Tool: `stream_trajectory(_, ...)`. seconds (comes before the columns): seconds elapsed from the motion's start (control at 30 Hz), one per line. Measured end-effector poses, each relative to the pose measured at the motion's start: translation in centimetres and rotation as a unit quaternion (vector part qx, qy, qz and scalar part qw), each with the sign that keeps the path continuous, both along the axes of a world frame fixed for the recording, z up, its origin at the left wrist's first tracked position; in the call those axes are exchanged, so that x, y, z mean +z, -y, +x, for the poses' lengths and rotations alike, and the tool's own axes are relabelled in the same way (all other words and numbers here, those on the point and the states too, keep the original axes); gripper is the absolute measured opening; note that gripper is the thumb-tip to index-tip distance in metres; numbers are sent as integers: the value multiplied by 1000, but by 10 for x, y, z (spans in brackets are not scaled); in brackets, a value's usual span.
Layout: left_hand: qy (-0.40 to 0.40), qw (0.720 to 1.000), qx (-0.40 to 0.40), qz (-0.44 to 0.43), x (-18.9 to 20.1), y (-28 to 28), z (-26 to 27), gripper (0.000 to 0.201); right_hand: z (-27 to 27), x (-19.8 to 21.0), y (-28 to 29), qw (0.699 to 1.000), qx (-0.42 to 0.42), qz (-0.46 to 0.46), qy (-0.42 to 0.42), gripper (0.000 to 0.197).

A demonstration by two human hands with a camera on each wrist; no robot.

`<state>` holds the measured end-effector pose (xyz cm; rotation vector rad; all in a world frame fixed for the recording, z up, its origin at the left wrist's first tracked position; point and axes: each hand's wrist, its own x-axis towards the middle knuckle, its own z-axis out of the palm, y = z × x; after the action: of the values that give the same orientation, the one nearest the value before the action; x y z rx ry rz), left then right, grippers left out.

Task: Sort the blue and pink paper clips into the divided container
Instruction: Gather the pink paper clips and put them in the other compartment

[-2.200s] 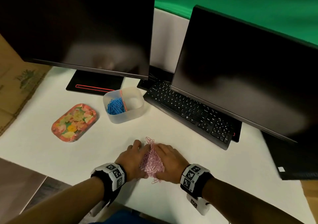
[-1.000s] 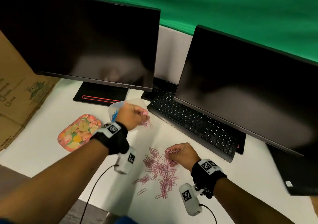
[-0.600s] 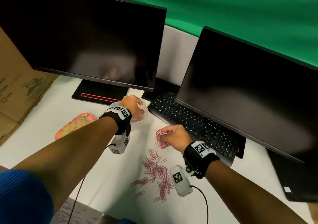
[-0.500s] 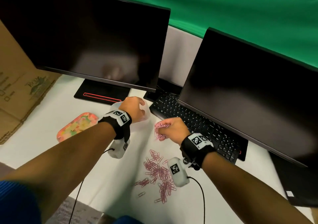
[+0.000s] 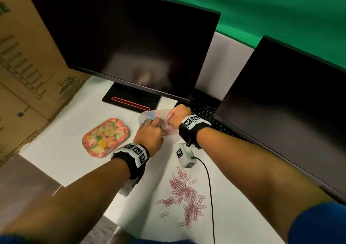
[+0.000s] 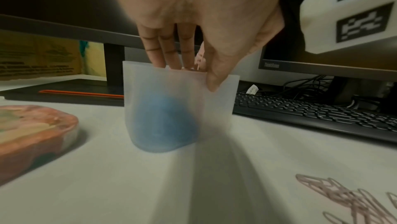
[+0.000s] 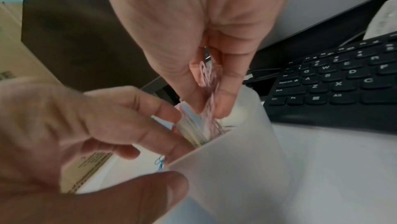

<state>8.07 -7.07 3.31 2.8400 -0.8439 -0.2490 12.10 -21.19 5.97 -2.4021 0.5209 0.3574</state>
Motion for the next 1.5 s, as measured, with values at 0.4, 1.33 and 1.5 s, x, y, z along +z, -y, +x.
stream_trajectory(0.4,22,995,-31,-96,11,-13,-18,25,-99,-5,40,995,75,-60,4,30)
stream_trajectory(1.33,-282,957,-47,44,-45,-24,-135,110,-328,-74,64,996,4,1,-88,98)
stream_trajectory(1.5,-286,956,-56,28,-48,-7,-152,87,-310,-79,40,995,2,31,-94,96)
